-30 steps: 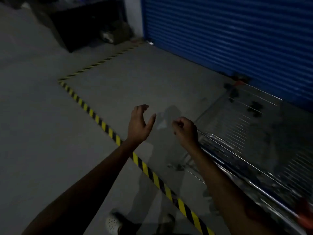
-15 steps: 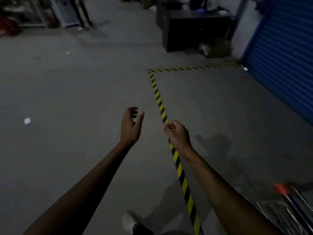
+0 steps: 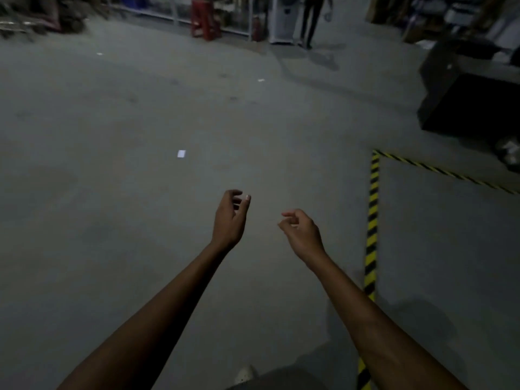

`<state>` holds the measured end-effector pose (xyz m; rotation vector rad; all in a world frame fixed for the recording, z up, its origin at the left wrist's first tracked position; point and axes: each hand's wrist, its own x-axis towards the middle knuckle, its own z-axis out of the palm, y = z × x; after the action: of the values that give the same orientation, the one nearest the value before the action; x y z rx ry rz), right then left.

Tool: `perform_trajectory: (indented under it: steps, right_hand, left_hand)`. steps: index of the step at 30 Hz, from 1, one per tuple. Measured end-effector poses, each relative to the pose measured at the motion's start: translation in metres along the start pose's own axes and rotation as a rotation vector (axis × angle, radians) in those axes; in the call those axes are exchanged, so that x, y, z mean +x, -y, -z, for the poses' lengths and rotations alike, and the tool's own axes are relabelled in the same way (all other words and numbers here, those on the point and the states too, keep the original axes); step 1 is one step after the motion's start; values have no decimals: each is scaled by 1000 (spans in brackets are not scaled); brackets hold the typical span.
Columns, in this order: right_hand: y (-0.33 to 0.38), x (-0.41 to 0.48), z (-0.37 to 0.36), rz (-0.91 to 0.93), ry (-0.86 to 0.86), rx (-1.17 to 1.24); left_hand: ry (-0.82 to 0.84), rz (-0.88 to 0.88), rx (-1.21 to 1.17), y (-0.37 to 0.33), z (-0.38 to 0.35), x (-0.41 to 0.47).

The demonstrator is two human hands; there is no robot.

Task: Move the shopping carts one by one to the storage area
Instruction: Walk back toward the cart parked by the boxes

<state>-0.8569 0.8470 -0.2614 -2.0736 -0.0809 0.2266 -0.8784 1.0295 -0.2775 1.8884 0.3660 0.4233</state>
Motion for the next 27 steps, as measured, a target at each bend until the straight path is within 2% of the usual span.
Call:
perform_trajectory:
  steps: [9, 17, 23, 27]
  right_hand:
    - [138, 63, -120, 273, 254, 163]
    - [247, 139, -234, 490, 450, 289]
    - [307, 245, -359, 443, 510, 274]
    - [333, 311, -451, 376, 574, 162]
  left_hand:
    - [-86, 336, 113, 100, 120, 31]
    - [-89, 537, 198, 194, 205, 123]
    - [-153, 613, 230, 230, 301, 245]
    - [-363, 495, 178, 204, 379, 334]
